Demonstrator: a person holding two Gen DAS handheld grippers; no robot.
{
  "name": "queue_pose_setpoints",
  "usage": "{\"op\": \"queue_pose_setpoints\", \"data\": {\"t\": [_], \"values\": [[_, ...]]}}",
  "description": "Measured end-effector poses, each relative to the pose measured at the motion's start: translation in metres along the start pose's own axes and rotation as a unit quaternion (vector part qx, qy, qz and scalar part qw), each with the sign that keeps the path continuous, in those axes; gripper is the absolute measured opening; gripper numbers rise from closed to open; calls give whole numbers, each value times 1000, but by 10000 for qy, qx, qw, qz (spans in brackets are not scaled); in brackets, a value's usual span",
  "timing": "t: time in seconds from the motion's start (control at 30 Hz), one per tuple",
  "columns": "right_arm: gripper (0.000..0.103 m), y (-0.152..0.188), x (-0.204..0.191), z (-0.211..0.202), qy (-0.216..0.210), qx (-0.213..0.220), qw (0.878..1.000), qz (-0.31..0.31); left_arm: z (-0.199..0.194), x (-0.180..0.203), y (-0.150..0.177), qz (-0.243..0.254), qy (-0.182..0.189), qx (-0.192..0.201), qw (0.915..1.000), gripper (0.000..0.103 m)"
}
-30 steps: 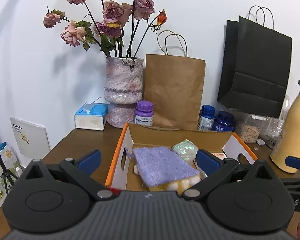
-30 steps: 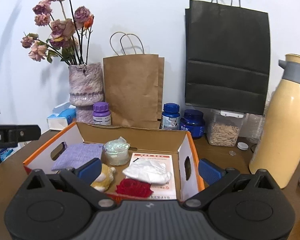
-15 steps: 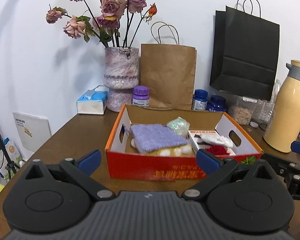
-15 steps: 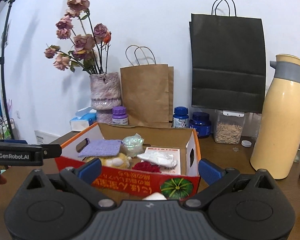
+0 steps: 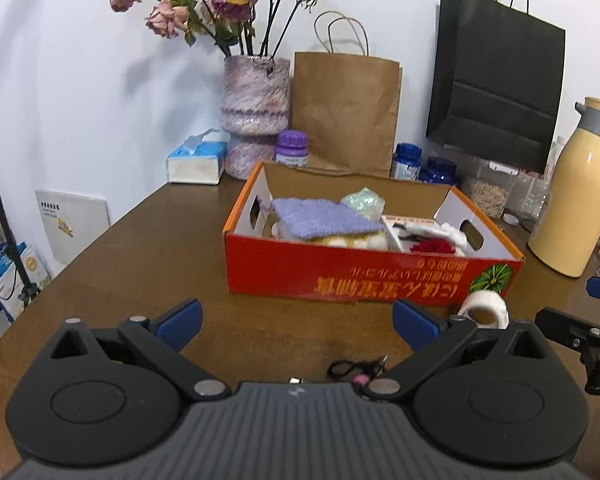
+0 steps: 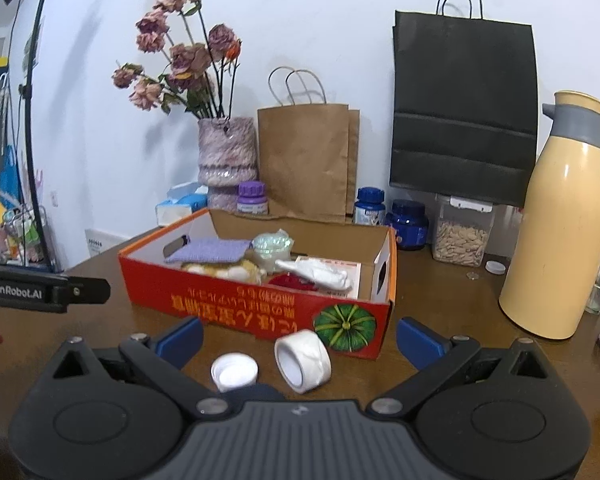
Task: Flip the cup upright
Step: 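Withdraw both tools from the box toward the navy blue case, then grasp the navy blue case with the right tool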
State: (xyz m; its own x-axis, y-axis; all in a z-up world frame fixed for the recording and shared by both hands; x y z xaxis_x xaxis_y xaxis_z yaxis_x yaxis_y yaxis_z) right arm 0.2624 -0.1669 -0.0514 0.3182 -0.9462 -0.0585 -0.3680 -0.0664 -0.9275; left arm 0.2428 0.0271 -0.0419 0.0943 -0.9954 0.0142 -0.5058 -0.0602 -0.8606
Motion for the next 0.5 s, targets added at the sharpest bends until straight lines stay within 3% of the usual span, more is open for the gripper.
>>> {"op": "queue_pose_setpoints", "data": {"t": [0.5], "values": [[103, 54, -9, 7, -539, -919, 9930, -514, -10, 5, 27, 161, -44, -306, 9994, 103]]}}
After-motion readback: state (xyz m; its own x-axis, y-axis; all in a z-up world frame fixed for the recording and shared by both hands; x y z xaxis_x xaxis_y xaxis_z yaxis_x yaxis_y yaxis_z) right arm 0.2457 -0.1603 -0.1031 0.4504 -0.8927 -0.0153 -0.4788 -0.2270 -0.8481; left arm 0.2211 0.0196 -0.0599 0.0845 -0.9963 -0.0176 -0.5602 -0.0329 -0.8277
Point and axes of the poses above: each gripper's, at about its wrist camera, not at the fingertips, and z roughly the way its jaws point, x to its right, y to its underside, the point moved 10 cm from there along z, roughly the way its jaws point, and after that the axes turned 4 degrees about z, right-handed, at the moved point
